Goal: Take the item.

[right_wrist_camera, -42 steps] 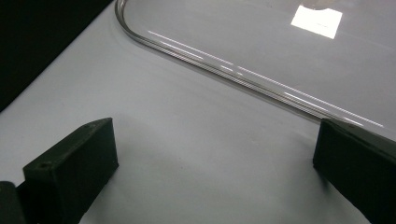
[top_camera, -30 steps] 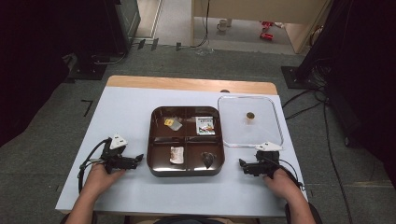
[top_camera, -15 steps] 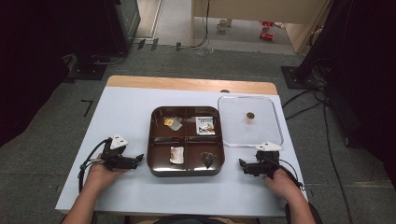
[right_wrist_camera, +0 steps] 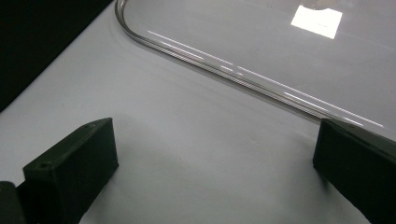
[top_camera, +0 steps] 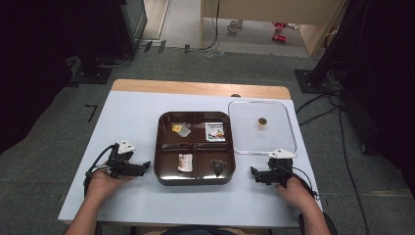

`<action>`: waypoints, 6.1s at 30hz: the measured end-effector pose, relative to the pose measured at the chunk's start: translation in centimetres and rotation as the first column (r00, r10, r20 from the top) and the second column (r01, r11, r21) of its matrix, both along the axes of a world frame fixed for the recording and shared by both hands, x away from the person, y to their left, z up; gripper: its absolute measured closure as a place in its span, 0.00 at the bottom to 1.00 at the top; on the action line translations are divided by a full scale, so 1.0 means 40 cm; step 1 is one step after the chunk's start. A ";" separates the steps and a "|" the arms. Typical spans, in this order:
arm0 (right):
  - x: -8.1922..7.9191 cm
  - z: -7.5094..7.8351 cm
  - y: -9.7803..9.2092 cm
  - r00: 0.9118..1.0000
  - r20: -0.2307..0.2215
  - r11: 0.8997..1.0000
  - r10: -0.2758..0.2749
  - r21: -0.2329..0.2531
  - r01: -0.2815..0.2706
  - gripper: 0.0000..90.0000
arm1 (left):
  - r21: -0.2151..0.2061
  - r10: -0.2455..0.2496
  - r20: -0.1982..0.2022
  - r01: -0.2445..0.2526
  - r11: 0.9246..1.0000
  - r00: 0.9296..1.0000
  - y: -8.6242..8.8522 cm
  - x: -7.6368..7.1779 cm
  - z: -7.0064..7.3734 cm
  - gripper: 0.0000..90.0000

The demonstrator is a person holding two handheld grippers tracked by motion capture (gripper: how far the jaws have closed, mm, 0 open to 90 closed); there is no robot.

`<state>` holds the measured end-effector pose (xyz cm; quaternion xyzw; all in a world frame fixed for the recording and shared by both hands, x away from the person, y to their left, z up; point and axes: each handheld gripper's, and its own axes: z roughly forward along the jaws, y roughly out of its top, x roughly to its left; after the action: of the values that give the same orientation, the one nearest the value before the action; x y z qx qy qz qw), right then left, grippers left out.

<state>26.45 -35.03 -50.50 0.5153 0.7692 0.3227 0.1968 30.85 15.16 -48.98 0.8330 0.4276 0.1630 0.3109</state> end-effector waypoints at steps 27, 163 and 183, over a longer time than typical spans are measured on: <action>0.000 0.000 0.000 1.000 -0.002 1.000 -0.001 0.001 0.001 0.00 | -0.030 -0.082 -0.001 0.082 0.996 0.997 -0.007 -0.015 0.090 0.37; 0.000 0.000 0.000 1.000 -0.002 1.000 -0.001 0.000 0.001 0.00 | -0.003 -0.291 -0.254 0.300 0.954 0.922 -0.323 0.070 0.098 0.95; 0.000 0.000 0.000 1.000 0.001 1.000 -0.001 0.000 0.001 0.00 | -0.018 -0.306 -0.201 0.309 0.951 0.931 -0.298 0.070 0.195 0.95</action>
<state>26.43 -35.02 -50.51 0.5154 0.7689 0.3228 0.1972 33.65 3.25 -41.17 0.9039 0.3201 0.0300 0.2821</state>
